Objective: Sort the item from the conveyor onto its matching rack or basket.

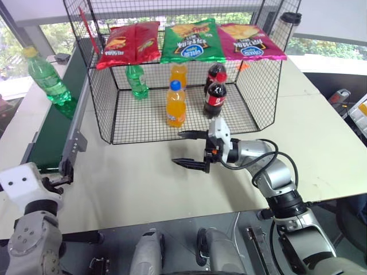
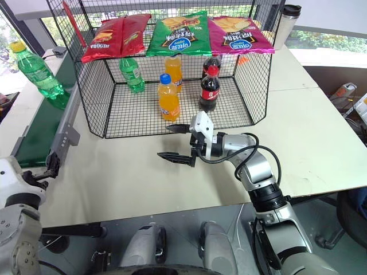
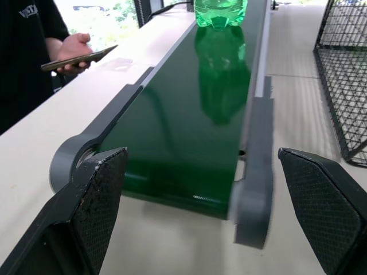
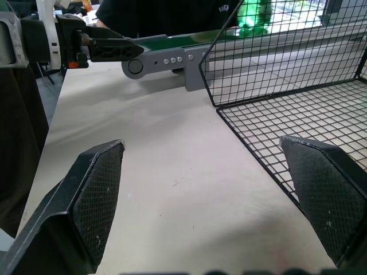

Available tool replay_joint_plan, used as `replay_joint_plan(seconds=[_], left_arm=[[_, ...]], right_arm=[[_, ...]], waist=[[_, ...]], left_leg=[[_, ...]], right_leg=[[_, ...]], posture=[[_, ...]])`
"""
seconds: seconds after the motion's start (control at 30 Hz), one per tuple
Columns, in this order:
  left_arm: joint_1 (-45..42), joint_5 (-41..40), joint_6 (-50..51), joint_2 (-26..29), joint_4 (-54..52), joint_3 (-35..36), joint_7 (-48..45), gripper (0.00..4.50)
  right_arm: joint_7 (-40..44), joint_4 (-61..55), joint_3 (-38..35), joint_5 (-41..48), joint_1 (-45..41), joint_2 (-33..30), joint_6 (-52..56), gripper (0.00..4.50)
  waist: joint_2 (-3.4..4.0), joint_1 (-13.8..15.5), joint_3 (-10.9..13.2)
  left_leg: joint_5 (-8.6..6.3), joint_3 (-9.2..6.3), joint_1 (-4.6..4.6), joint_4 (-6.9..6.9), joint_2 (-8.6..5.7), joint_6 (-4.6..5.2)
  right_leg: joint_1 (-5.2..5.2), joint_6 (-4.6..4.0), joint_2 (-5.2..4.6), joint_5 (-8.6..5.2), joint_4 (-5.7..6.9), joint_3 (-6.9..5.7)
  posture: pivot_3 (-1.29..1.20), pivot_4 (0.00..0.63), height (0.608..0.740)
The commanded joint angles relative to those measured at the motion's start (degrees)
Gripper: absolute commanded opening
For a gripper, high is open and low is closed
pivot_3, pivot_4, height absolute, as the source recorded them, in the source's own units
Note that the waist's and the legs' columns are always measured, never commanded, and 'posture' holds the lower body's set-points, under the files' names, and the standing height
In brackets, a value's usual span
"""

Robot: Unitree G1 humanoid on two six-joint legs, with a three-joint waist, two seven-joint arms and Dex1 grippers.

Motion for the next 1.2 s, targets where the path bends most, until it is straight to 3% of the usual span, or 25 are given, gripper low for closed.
replay_joint_plan(seconds=[0.03, 0.7, 1.13, 1.2], left_arm=[[-0.2, -0.9, -1.7, 1.5, -1.1, 2.1, -0.2, 4.37], [-7.4, -1.9, -0.4, 11.4, 4.9, 3.3, -0.4, 4.37], [-10.2, 1.1, -1.4, 13.0, 8.9, 2.0, 1.5, 4.37], [-10.0, 1.1, -1.4, 12.5, 8.8, 1.5, 1.2, 3.85]], right_arm=[[0.4, -1.1, -0.6, 0.4, -0.4, 0.2, -0.9, 4.50], [2.1, -4.1, -0.8, 1.6, 1.1, -0.7, -0.7, 4.50], [0.2, -6.1, -0.9, 1.5, 0.7, -0.8, 1.5, 4.50], [0.0, -6.1, -1.0, 1.6, 0.5, -0.9, 1.8, 4.50]], waist=[[0.00, 0.0, 0.0], [0.00, 0.0, 0.0], [0.00, 0.1, 0.0], [0.00, 0.1, 0.0]], left_leg=[[0.00, 0.00, 0.00, 0.00, 0.00, 0.00], [0.00, 0.01, 0.00, -0.01, 0.00, 0.00], [0.00, 0.02, 0.00, 0.00, 0.00, -0.01], [0.00, 0.02, 0.00, 0.00, 0.00, -0.01]], right_leg=[[0.00, 0.00, 0.00, 0.00, 0.00, 0.00], [0.00, 0.06, 0.00, 0.04, 0.00, 0.00], [0.01, 0.12, -0.02, 0.08, 0.00, -0.01], [0.00, 0.12, -0.02, 0.08, 0.00, -0.01]], posture=[[0.00, 0.150, 0.740], [0.00, 0.150, 0.740], [0.00, 0.150, 0.740], [0.00, 0.150, 0.740]])
